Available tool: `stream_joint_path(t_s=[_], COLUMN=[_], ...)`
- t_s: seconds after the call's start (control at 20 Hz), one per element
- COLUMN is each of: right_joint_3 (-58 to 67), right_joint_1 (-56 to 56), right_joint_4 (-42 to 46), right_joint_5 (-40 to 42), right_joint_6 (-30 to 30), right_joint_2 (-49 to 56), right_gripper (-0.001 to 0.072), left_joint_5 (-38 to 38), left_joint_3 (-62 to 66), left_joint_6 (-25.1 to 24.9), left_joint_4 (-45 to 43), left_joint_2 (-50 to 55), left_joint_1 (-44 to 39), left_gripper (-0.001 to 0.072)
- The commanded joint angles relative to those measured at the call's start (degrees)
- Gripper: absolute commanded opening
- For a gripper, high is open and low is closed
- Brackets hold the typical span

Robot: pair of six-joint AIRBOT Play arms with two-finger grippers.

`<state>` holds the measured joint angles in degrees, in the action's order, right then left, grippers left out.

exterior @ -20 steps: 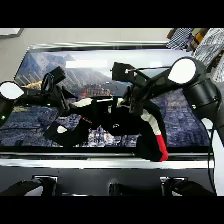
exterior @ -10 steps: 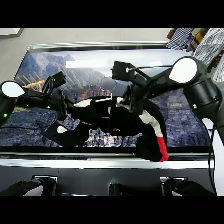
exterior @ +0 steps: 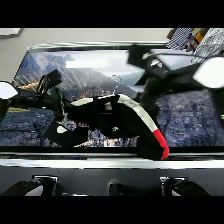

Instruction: Fold the clothes and pants, and hang the long-sleeved shirts on hangers.

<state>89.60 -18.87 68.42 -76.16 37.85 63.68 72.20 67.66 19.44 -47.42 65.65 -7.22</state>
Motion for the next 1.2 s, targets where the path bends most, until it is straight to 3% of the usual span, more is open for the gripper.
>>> stream_joint_path(t_s=[0.0,0.15,0.3,0.6,0.75,1.15], right_joint_3=[0.2,-0.8,-5.0,-11.8,-11.8,-11.8], right_joint_1=[8.8,22.6,29.8,29.6,29.6,23.1], right_joint_4=[4.0,-0.8,-6.9,-19.4,-23.1,-21.2], right_joint_5=[-2.1,-5.8,-6.4,-12.0,-12.8,-11.3], right_joint_6=[4.2,4.1,-1.0,-7.7,-12.6,-16.7], right_joint_2=[-7.3,-10.2,-9.1,-0.7,2.9,10.4], right_gripper=[0.0547,0.0547,0.0564,0.0568,0.0606,0.0622], left_joint_5=[-0.7,-0.6,-0.7,-0.7,-0.7,-0.6], left_joint_3=[0.1,0.0,0.0,0.0,0.0,0.0], left_joint_6=[-0.2,-0.2,-0.2,-0.2,-0.2,-0.2], left_joint_4=[0.1,0.1,0.1,0.1,0.1,0.1], left_joint_2=[-3.2,-7.3,-10.4,-11.2,-11.2,-11.2], left_joint_1=[0.0,-0.5,-2.0,-2.6,-2.6,-2.6], left_gripper=[0.0028,0.0028,0.0028,0.0028,0.0029,0.0029])
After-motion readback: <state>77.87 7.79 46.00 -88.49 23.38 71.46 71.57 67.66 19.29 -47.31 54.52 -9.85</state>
